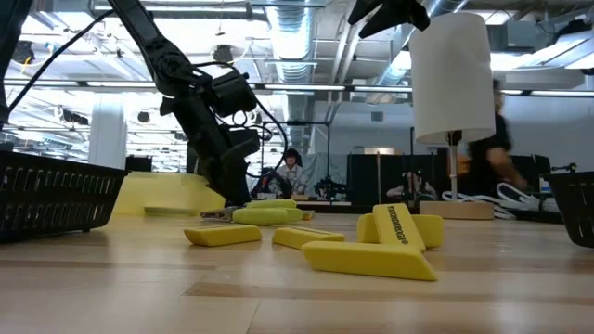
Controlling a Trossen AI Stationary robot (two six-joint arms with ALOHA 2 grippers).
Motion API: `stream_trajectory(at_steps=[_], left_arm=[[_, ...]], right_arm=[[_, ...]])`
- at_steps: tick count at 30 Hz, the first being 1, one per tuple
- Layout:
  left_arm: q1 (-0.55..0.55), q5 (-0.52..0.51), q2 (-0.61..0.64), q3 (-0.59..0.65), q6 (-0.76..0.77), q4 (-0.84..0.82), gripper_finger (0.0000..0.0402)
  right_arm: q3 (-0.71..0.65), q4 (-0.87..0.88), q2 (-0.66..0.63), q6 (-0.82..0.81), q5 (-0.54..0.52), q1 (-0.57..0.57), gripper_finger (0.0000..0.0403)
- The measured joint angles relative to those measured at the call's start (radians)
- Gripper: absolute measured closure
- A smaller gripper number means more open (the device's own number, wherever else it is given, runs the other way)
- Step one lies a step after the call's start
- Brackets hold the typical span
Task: Pick & Place School Supplies
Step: Adjust the yellow bin
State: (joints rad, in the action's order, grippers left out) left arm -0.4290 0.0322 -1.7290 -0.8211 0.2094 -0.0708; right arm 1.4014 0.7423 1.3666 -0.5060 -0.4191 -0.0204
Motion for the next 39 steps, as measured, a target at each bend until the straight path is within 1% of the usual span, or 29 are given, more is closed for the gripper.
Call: stream_trajectory(at_steps=[2, 5, 12, 14, 16, 19, 24, 27, 30, 32, 35, 37, 39], left_arm=[[0.013, 0.009, 0.002, 0.0, 0.002, 0.006, 0.0343], [0.047, 0.075, 0.007, -0.015, 0.008, -0.001, 0.0353], [0.19, 0.344, 0.006, -0.084, 0.016, 0.008, 0.0366], [0.225, 0.399, 0.006, -0.108, 0.026, 0.01, 0.0366], [0.246, 0.391, 0.006, -0.122, 0.059, 0.006, 0.0367], [0.245, 0.316, 0.007, -0.128, 0.061, -0.004, 0.0367], [0.194, 0.306, 0.036, -0.129, 0.059, -0.018, 0.0367], [0.157, 0.295, 0.074, -0.129, 0.026, -0.012, 0.0367], [0.124, 0.243, 0.118, -0.129, -0.033, -0.016, 0.0367], [0.102, 0.21, 0.135, -0.13, -0.067, -0.018, 0.0367], [0.072, 0.201, 0.141, -0.129, -0.095, -0.023, 0.0367], [0.054, 0.201, 0.141, -0.129, -0.099, -0.046, 0.0367], [0.039, 0.201, 0.141, -0.129, -0.105, -0.063, 0.0367]], right_arm=[[0.0, -0.012, 0.0, 0.0, 0.0, 0.0, 0.0244], [0.0, -0.038, 0.0, 0.014, 0.0, 0.0, 0.0244], [0.0, -0.082, 0.0, 0.041, 0.001, 0.0, 0.0244], [0.0, -0.098, 0.0, 0.043, 0.001, 0.0, 0.0244], [0.0, -0.103, 0.0, 0.043, 0.001, 0.0, 0.0244], [0.0, -0.103, 0.0, 0.038, 0.0, -0.008, 0.0244], [0.0, -0.134, 0.0, 0.042, 0.0, -0.027, 0.0244], [0.0, -0.162, 0.0, 0.046, 0.0, -0.034, 0.0244], [0.0, -0.176, 0.0, 0.057, 0.0, -0.035, 0.0244], [0.0, -0.185, 0.0, 0.07, -0.001, -0.034, 0.0244], [0.0, -0.189, 0.0, 0.072, -0.005, -0.024, 0.0244], [0.0, -0.169, -0.001, 0.071, -0.01, -0.016, 0.0247], [0.0, -0.111, 0.001, 0.07, -0.026, -0.005, 0.0255]])
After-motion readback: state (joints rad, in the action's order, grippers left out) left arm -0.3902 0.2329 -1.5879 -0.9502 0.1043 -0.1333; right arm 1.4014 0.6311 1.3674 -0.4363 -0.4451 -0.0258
